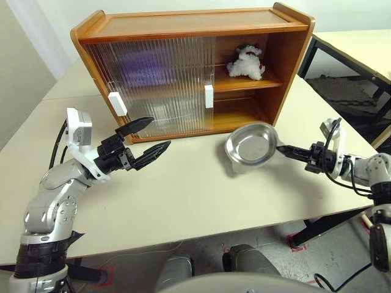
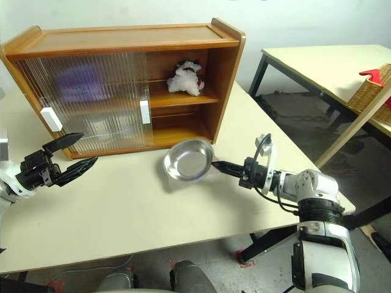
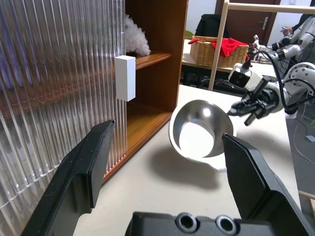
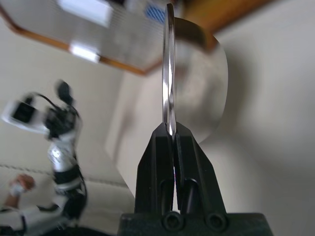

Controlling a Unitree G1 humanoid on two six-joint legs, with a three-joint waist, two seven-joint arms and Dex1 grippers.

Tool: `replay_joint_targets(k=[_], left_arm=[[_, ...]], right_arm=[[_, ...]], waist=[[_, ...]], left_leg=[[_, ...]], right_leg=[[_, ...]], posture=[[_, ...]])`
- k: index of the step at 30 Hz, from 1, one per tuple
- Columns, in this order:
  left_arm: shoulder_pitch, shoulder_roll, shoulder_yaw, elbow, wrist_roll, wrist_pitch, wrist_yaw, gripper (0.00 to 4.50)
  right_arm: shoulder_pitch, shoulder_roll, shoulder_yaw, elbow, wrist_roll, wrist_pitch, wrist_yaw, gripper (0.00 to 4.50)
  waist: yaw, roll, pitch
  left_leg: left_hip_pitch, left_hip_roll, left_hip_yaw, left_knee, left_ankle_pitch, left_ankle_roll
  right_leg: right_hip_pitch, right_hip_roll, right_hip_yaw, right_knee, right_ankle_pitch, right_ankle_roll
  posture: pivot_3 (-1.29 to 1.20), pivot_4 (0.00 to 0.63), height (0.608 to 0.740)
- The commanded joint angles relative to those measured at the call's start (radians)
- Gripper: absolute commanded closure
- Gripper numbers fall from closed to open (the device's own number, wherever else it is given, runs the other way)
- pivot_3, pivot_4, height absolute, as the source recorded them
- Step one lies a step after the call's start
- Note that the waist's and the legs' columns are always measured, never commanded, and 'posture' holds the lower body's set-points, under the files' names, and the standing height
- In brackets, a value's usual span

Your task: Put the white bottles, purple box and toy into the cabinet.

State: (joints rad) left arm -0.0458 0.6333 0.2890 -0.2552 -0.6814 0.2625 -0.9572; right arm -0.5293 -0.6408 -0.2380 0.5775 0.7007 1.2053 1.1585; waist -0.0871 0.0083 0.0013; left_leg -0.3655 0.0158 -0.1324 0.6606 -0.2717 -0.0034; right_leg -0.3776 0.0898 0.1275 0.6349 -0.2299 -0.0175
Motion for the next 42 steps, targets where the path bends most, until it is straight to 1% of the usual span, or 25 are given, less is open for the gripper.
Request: replay_joint_targets(k=[1, 7, 12, 15, 22, 31, 36, 42], left_arm=[[-0.009, 0.009, -0.008, 0.002, 0.006, 0.012, -0.001, 0.0], [-0.014, 0.01, -0.007, 0.011, 0.009, 0.011, -0.008, 0.0], [-0.012, 0.007, -0.002, 0.02, 0.012, 0.0, -0.016, 0.0], [-0.01, 0.002, -0.004, 0.023, 0.015, -0.007, -0.018, 0.0], [-0.013, -0.007, -0.003, 0.021, 0.013, -0.008, -0.011, 0.0], [-0.015, -0.003, -0.002, 0.013, 0.012, -0.002, 0.0, 0.0], [-0.019, -0.004, -0.013, -0.013, 0.008, 0.015, 0.019, 0.0], [-0.021, -0.004, -0.012, -0.025, 0.004, 0.027, 0.032, 0.0]], right_arm=[[-0.018, 0.021, -0.053, 0.014, 0.029, 0.005, -0.035, 4.49], [-0.029, 0.057, -0.079, 0.019, 0.025, -0.033, -0.078, 4.49], [-0.049, 0.103, -0.129, 0.036, 0.035, -0.079, -0.136, 4.49], [-0.048, 0.124, -0.132, 0.037, 0.021, -0.136, -0.155, 4.49], [-0.057, 0.147, -0.111, 0.058, 0.01, -0.173, -0.171, 4.49], [-0.079, 0.231, -0.138, 0.05, 0.011, -0.242, -0.28, 4.49], [-0.11, 0.282, -0.208, 0.074, 0.037, -0.281, -0.374, 4.49], [-0.116, 0.306, -0.198, 0.072, 0.024, -0.288, -0.411, 4.49]], waist=[[0.001, 0.0, 0.0], [0.0, 0.0, 0.0], [0.0, 0.0, 0.0], [0.0, 0.0, 0.0], [0.001, 0.0, 0.0], [0.0, 0.0, 0.0], [0.0, 0.0, 0.0], [0.001, 0.0, 0.0]], left_leg=[[0.0, 0.0, 0.0, 0.0, 0.0, 0.0], [0.0, 0.0, -0.001, 0.0, 0.0, 0.0], [0.0, 0.001, -0.003, 0.0, 0.0, 0.001], [0.0, 0.001, -0.005, 0.0, 0.0, 0.001], [-0.001, 0.0, -0.008, 0.0, -0.001, 0.001], [0.0, 0.001, -0.01, 0.0, -0.001, 0.001], [-0.001, 0.001, -0.01, 0.0, -0.001, 0.001], [-0.001, 0.001, -0.011, -0.001, -0.001, 0.001]], right_leg=[[0.0, 0.0, 0.0, 0.0, 0.0, 0.0], [0.0, 0.0, 0.0, 0.0, 0.0, 0.0], [-0.001, 0.0, 0.0, 0.0, 0.001, 0.0], [-0.001, 0.0, 0.0, 0.0, 0.001, 0.0], [-0.001, 0.0, 0.0, 0.0, 0.0, 0.0], [-0.001, 0.001, 0.0, 0.0, 0.002, 0.0], [-0.002, 0.0, 0.0, 0.0, 0.002, 0.0], [-0.002, 0.0, -0.001, 0.0, 0.002, -0.001]], posture=[[-0.13, 0.0, 0.74], [-0.13, 0.0, 0.74], [-0.12, 0.0, 0.74], [-0.12, 0.0, 0.74], [-0.12, 0.0, 0.74], [-0.12, 0.0, 0.74], [-0.12, 0.0, 0.74], [-0.12, 0.0, 0.74]])
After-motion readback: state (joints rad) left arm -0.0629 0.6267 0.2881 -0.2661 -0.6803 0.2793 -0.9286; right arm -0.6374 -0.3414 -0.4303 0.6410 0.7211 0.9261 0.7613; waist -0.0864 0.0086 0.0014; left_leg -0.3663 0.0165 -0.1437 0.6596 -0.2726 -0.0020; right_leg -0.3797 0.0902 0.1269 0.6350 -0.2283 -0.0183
